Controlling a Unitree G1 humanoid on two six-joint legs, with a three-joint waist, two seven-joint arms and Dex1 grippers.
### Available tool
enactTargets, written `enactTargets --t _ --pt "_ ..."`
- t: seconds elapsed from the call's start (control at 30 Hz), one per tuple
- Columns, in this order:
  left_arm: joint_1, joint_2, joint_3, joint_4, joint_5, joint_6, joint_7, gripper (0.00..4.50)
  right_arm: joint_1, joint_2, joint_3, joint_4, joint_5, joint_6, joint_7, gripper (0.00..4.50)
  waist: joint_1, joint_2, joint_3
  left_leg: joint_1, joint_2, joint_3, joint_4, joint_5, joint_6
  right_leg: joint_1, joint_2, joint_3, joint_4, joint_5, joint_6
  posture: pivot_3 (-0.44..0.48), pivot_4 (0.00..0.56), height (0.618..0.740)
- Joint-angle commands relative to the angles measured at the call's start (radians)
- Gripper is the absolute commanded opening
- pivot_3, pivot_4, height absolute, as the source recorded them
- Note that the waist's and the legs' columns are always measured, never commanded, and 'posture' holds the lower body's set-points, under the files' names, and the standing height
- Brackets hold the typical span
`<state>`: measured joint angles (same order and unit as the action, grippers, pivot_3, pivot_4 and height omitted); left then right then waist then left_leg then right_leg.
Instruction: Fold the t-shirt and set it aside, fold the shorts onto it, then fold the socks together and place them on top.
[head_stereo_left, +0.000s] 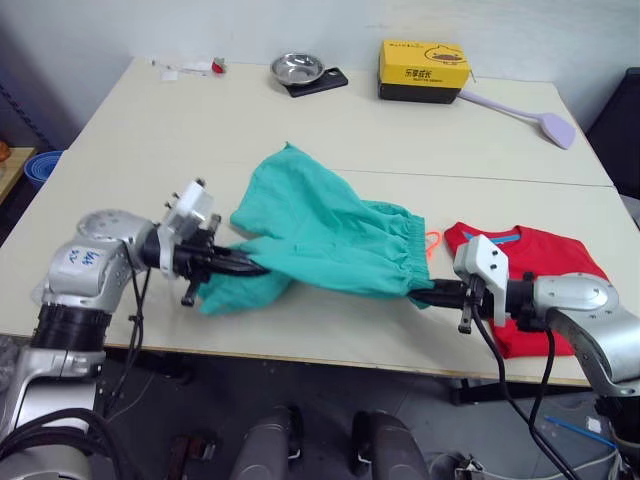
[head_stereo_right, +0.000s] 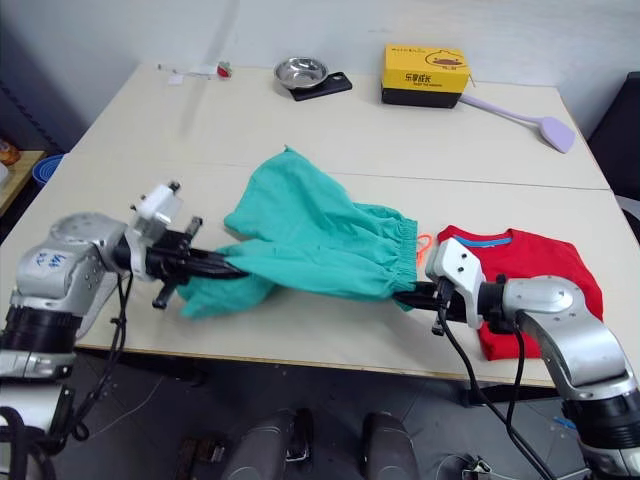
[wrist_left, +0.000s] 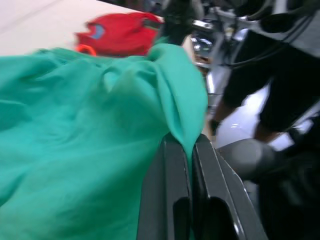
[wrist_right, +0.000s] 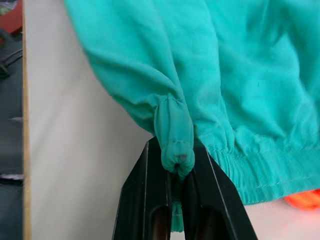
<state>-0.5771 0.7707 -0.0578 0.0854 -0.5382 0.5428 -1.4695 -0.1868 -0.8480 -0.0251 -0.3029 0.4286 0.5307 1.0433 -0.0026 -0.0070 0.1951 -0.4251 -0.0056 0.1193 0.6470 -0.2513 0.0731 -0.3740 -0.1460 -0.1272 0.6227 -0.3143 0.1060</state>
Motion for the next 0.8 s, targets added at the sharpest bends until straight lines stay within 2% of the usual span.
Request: enactTargets --t 0.03,0.1,0.2,0.3,0.37,0.5,0.63,0.8 --pt "0.104 -0.007 -0.008 -0.072 0.073 -0.08 0.087 0.03 0.046 -0.023 -0.009 0.022 -0.048 -0.097 0.021 0.0 -0.001 0.0 0.0 0.0 0.0 0.0 0.0 0.0 0.0 0.0 0.0 0.0 0.0 0.0 0.0 0.0 0.15 0.74" --pt "0.17 -0.017 0.004 -0.045 0.156 -0.227 0.145 0.46 0.068 -0.001 -0.011 0.036 -0.064 -0.138 0.004 0.0 -0.002 0.0 0.0 0.0 0.001 0.001 -0.001 0.001 -0.002 -0.001 0.001 0.0 0.0 0.0 0.0 0.0 0.15 0.74" --pt "0.252 0.001 0.058 -0.016 0.184 -0.377 0.158 1.35 0.115 -0.007 -0.009 0.042 -0.101 -0.225 0.018 0.0 0.001 0.0 0.0 0.001 0.002 0.002 -0.003 -0.001 -0.009 -0.002 0.001 0.001 0.0 0.0 0.0 0.0 0.15 0.74" --pt "0.334 0.044 0.117 -0.07 0.138 -0.461 0.087 2.31 0.153 -0.005 -0.036 0.033 -0.089 -0.254 0.019 0.0 0.001 0.0 0.0 0.001 0.002 0.002 -0.004 -0.001 -0.01 -0.002 0.001 0.001 -0.001 0.0 0.0 0.0 0.15 0.74" --pt "0.399 0.082 0.155 -0.133 0.081 -0.455 0.026 2.94 0.169 0.004 -0.049 0.025 -0.078 -0.262 0.007 0.0 0.001 0.0 0.0 0.001 0.002 0.002 -0.004 -0.002 -0.01 -0.003 0.0 0.001 -0.002 0.0 0.0 0.0 0.15 0.74" --pt "0.483 0.104 0.183 -0.215 0.076 -0.44 0.059 2.94 0.205 0.009 -0.053 0.02 -0.084 -0.289 0.004 0.0 0.004 0.002 0.001 0.002 0.002 0.002 -0.006 -0.002 -0.011 -0.002 0.0 0.002 -0.003 0.0 0.0 0.0 0.15 0.74" --pt "0.537 0.097 0.145 -0.263 0.122 -0.463 0.09 2.94 0.228 0.008 -0.053 0.027 -0.088 -0.315 0.005 0.0 0.003 0.003 0.002 0.002 0.001 0.003 -0.009 -0.002 -0.011 -0.002 0.0 0.003 -0.005 0.0 0.0 0.0 0.15 0.74" --pt "0.566 0.099 0.108 -0.254 0.217 -0.585 0.116 2.94 0.22 0.001 -0.053 0.051 -0.09 -0.334 0.014 0.0 0.003 0.003 0.002 0.003 0.001 0.003 -0.012 -0.001 -0.013 -0.003 0.0 0.003 -0.005 0.0 0.0 0.0 0.15 0.74"
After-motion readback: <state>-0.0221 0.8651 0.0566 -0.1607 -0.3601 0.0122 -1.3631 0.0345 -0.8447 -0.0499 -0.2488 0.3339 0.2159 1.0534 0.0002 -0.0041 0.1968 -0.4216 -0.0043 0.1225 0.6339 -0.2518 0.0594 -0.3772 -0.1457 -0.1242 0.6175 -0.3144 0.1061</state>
